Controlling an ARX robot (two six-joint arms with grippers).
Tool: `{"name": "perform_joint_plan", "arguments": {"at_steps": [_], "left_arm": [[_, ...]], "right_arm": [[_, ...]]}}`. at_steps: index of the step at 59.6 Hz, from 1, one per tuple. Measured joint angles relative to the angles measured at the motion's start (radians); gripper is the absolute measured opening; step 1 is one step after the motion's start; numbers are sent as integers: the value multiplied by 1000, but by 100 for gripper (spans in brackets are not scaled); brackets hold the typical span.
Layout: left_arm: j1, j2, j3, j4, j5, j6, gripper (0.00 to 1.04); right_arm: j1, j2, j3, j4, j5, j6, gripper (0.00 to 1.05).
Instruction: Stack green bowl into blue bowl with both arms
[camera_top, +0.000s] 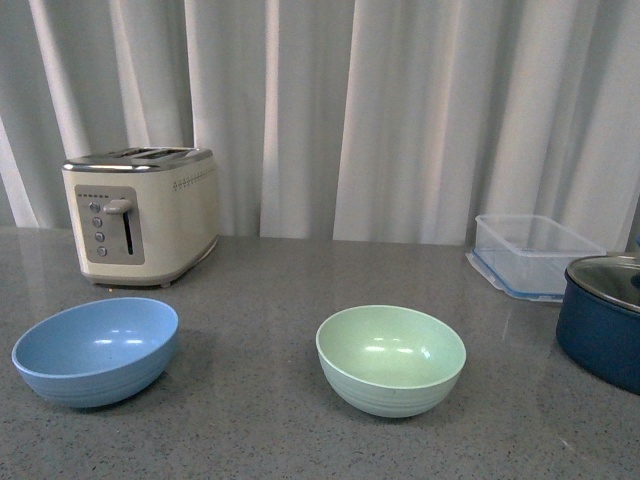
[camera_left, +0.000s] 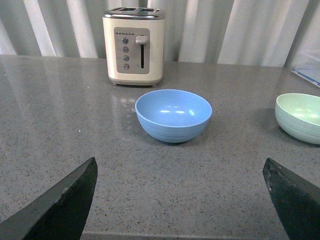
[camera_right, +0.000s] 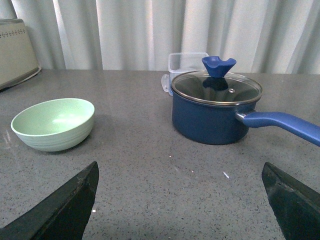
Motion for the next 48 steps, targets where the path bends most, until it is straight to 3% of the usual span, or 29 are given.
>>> {"name": "perform_joint_plan", "arguments": {"at_steps": [18, 21, 25, 38, 48], "left_arm": [[0, 0, 0, 0, -1, 0, 98], [-34, 156, 106, -256, -168, -97, 98], [-5, 410, 213, -437, -203, -200, 98], [93, 760, 366, -251, -72, -232, 98], [122, 1016, 523, -184, -42, -165, 98]], "right_arm": [[0, 0, 0, 0, 0, 0, 95], [0, 0, 0, 0, 0, 0, 95], [0, -1, 0, 0, -1, 0, 95], [0, -1, 0, 0, 0, 0, 95], [0, -1, 0, 0, 0, 0, 95]]}}
